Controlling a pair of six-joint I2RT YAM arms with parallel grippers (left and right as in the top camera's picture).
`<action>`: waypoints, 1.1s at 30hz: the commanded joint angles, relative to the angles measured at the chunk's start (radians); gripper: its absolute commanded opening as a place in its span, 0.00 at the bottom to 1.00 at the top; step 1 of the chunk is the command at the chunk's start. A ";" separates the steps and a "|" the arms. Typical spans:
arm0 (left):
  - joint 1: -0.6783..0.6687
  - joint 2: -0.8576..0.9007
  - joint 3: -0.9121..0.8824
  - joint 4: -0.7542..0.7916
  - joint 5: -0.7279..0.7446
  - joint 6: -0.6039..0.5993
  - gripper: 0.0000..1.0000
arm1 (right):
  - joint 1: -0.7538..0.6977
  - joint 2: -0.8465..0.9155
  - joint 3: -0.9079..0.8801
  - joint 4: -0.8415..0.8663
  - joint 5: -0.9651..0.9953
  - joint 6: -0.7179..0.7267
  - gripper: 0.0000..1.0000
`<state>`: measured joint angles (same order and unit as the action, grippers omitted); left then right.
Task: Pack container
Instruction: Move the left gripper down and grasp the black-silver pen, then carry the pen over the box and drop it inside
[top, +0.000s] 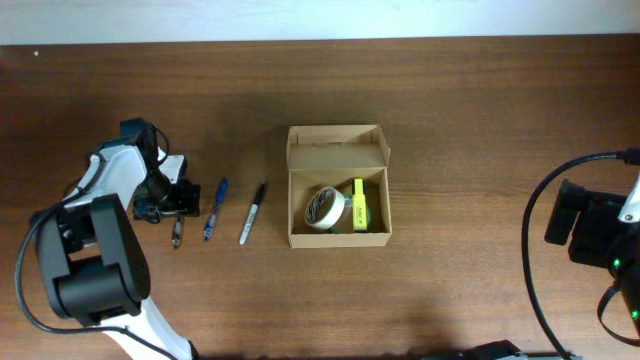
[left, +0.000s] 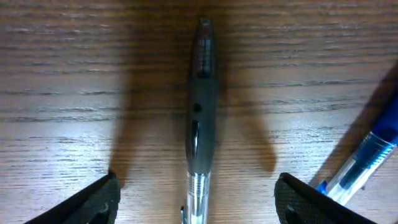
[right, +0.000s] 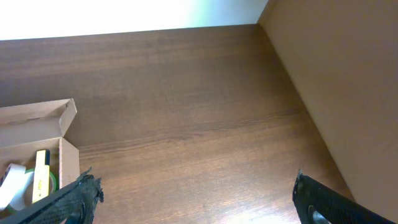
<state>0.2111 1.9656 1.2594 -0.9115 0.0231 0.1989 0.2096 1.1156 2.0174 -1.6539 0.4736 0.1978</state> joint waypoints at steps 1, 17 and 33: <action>0.001 0.019 -0.013 0.014 -0.023 0.016 0.77 | 0.006 -0.004 -0.003 0.000 0.009 -0.006 0.99; 0.001 0.019 -0.014 0.047 -0.095 0.007 0.09 | 0.006 -0.006 -0.003 -0.010 0.006 -0.006 0.99; -0.044 -0.002 0.112 -0.043 -0.030 -0.081 0.02 | 0.006 -0.011 -0.002 -0.008 0.006 -0.006 0.99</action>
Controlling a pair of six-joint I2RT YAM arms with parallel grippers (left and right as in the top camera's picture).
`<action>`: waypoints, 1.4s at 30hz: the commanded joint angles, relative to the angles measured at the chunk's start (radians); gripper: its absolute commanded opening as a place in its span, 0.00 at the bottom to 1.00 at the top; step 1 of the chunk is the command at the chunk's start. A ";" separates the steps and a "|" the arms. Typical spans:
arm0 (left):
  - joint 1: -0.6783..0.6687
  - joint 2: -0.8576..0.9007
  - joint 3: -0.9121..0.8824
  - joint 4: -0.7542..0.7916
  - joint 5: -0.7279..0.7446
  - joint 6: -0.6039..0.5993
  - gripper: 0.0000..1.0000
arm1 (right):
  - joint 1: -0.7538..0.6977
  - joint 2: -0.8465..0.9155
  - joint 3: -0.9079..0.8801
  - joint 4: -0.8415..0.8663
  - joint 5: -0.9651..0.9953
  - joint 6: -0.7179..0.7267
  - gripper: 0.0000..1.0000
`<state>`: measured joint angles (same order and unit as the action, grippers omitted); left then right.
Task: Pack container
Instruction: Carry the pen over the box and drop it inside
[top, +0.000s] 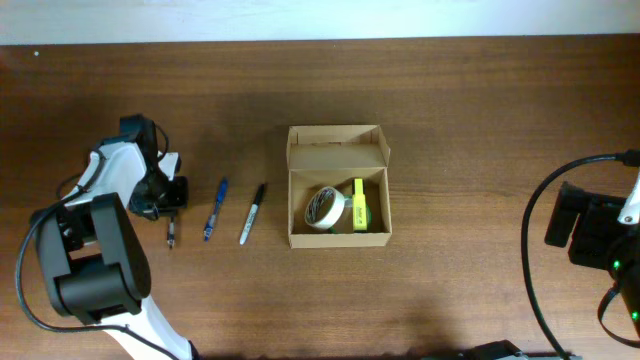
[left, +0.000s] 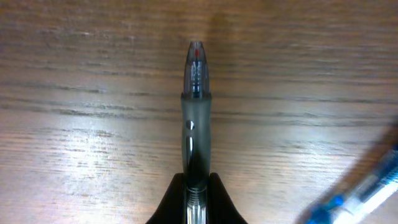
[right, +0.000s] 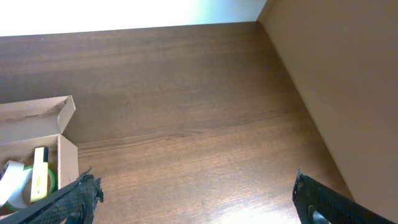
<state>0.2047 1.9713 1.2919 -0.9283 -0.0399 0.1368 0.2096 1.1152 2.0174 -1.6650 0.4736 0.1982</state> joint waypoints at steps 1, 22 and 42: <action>-0.055 -0.016 0.108 -0.041 0.033 -0.019 0.02 | 0.006 -0.011 -0.002 0.004 0.006 -0.006 0.99; -0.690 -0.056 0.711 -0.299 0.138 -0.011 0.02 | 0.006 -0.011 -0.002 -0.026 -0.002 0.001 0.99; -0.851 -0.056 0.705 -0.615 0.063 0.454 0.02 | 0.006 -0.011 -0.002 -0.029 -0.026 0.001 0.99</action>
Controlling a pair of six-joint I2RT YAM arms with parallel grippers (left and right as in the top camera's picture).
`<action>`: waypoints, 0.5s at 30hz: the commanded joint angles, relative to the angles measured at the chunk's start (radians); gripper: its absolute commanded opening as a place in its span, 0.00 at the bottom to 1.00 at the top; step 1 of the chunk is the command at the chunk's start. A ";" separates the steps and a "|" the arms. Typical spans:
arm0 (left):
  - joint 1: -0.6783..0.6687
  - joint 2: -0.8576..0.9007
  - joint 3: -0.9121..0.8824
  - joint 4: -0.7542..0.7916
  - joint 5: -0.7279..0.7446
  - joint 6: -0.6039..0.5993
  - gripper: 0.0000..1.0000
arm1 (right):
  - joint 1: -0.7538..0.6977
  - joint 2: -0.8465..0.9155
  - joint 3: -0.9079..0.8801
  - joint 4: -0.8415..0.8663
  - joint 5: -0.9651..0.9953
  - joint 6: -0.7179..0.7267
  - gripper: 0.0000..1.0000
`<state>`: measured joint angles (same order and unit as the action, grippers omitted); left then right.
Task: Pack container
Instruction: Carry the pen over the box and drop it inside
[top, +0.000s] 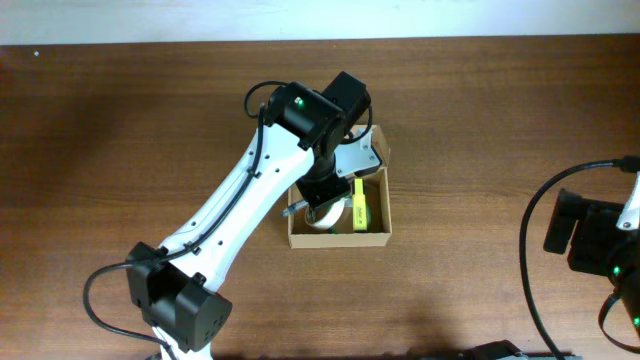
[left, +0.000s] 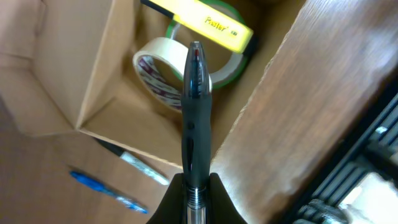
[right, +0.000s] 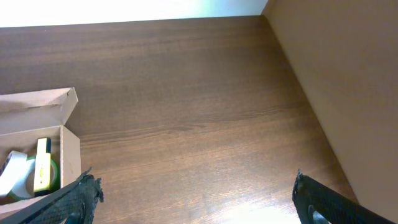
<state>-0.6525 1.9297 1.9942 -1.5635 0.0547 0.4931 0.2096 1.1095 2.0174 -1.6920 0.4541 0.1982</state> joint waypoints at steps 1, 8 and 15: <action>0.006 -0.014 0.003 0.039 -0.031 0.105 0.02 | 0.006 -0.005 -0.002 -0.002 -0.006 0.001 0.99; 0.006 -0.011 0.001 0.140 0.037 0.214 0.02 | 0.006 -0.005 -0.002 -0.003 -0.006 0.001 0.99; 0.008 0.029 -0.086 0.252 0.039 0.243 0.02 | 0.006 -0.005 -0.002 -0.004 -0.006 0.000 0.99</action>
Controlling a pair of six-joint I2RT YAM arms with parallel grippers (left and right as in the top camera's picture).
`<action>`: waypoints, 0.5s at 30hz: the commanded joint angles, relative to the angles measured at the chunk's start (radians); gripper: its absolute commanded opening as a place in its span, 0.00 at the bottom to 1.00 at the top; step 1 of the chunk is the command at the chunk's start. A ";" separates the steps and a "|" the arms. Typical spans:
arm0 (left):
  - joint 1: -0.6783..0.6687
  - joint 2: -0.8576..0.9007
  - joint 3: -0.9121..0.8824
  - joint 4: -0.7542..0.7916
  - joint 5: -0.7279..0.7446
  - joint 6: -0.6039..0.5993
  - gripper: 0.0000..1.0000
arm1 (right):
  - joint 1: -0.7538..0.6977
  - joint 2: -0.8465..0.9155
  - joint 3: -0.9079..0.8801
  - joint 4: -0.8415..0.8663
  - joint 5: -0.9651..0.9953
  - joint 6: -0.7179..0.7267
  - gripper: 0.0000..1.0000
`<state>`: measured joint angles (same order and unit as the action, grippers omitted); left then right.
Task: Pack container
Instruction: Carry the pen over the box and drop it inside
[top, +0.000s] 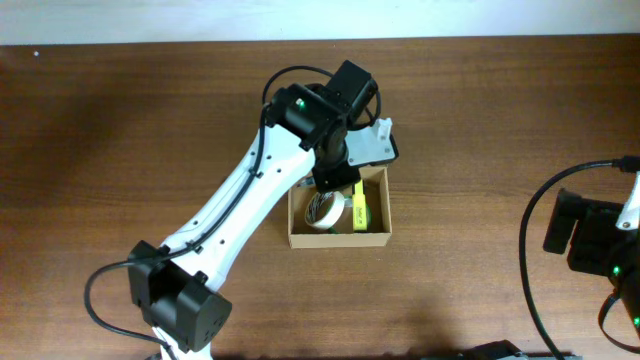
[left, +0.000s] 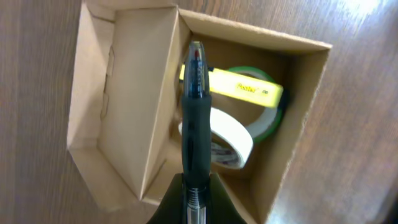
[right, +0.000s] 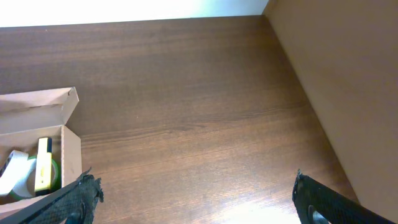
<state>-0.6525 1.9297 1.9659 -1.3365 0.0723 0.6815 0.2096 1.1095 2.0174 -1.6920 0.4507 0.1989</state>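
Observation:
An open cardboard box (top: 338, 239) stands mid-table, its lid flap (left: 134, 93) folded back. Inside lie a white tape roll (left: 227, 140), a green tape roll (left: 267, 121) and a yellow highlighter (left: 245, 89). My left gripper (left: 196, 186) is shut on a dark grey pen (left: 196, 118) and hangs over the box; the pen's tip sits above the highlighter's end, by the lid. In the overhead view the left arm (top: 325, 125) covers the back of the box. My right gripper (right: 196, 205) is open at the far right, holding nothing.
The wooden table (top: 480, 120) stretches between the box and the right arm (top: 590, 235). A brown side wall (right: 348, 81) rises at the right. The left arm's long link (top: 240, 225) lies over the table left of the box.
The left wrist has turned and shifted slightly toward the back right of the box, pen still gripped. The pen tip was over the white tape roll; now it is over the highlighter's end. The right arm is unchanged.
The left gripper stood open round the dark pen at the far left, beside a blue pen and a black marker. It then shut on the pen. Later it held the pen over the box, and now hangs further in over the contents.

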 joint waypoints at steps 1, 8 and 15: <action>0.008 0.039 -0.074 0.037 0.021 0.058 0.02 | 0.006 -0.005 -0.002 -0.004 -0.003 -0.004 0.99; 0.008 0.136 -0.158 0.111 0.025 0.069 0.02 | 0.006 -0.005 -0.002 -0.006 -0.007 -0.004 0.99; 0.008 0.233 -0.185 0.152 0.037 0.073 0.02 | 0.006 -0.005 -0.002 -0.006 -0.037 -0.008 0.99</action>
<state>-0.6491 2.1063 1.7988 -1.1877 0.0814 0.7265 0.2096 1.1095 2.0174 -1.6924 0.4305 0.1978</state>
